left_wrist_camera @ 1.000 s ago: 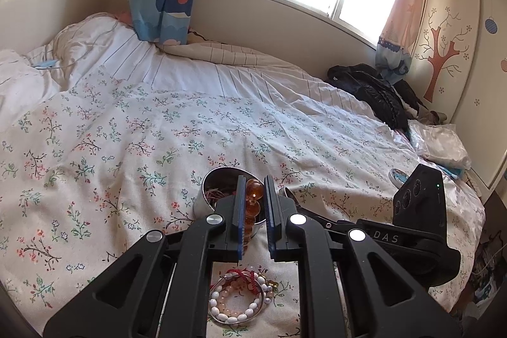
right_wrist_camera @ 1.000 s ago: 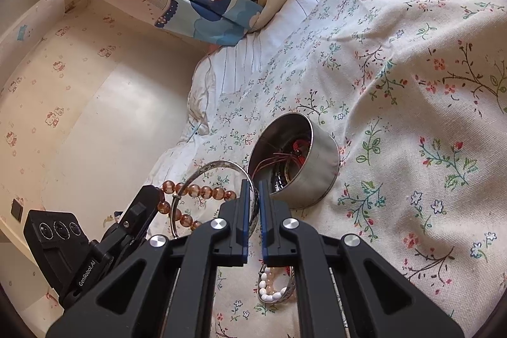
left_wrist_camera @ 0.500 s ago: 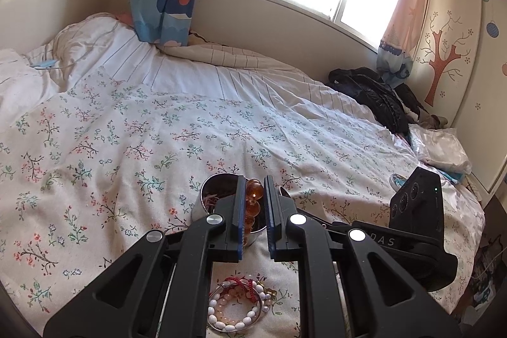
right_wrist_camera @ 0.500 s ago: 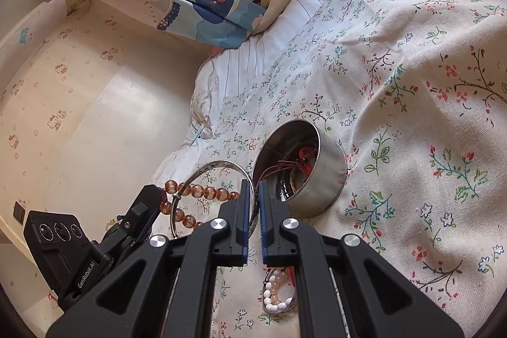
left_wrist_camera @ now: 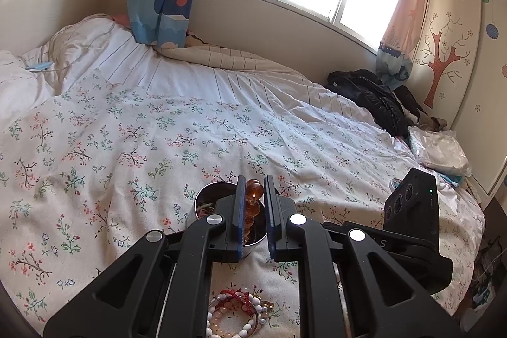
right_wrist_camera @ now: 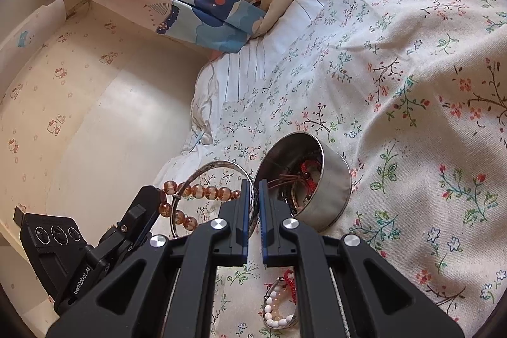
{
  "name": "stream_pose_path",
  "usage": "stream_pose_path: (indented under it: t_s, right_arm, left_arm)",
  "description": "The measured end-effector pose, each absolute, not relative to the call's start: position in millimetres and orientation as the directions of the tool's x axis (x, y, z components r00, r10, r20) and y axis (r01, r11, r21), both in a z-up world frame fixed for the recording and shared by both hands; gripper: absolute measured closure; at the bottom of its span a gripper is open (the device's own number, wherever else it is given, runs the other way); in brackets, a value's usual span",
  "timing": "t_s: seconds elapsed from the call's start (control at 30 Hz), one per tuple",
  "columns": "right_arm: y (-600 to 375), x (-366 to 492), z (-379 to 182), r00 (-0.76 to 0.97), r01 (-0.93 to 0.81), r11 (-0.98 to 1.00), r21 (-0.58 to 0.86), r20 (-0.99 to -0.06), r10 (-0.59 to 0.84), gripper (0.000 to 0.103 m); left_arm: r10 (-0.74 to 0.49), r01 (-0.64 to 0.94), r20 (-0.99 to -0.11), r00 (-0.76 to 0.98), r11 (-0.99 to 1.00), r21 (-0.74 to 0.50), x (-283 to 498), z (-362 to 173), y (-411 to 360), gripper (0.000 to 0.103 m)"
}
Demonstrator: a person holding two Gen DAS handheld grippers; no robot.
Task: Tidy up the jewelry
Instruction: 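Lower the amber bead bracelet into the tin with the left tool while the right tool lowers the silver bangle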
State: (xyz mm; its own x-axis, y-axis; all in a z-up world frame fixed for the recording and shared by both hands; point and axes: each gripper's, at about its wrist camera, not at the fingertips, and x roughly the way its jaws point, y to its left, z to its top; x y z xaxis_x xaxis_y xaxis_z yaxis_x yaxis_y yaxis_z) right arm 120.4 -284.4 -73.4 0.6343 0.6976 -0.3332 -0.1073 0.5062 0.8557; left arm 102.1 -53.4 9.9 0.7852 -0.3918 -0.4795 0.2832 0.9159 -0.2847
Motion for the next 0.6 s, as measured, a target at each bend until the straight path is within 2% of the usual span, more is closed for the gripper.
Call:
stream_pose_path:
  t_s: [0.6]
  right_arm:
    - [-286.0, 136.9, -78.2, 0.645, -0.082, 0.503, 0.860, -0.339, 0.685, 0.096]
  left_arm:
    - [-0.389, 0.283, -0.488, 0.781, 0.918, -0.278, 117.6, 6.2, -64.9, 0.093]
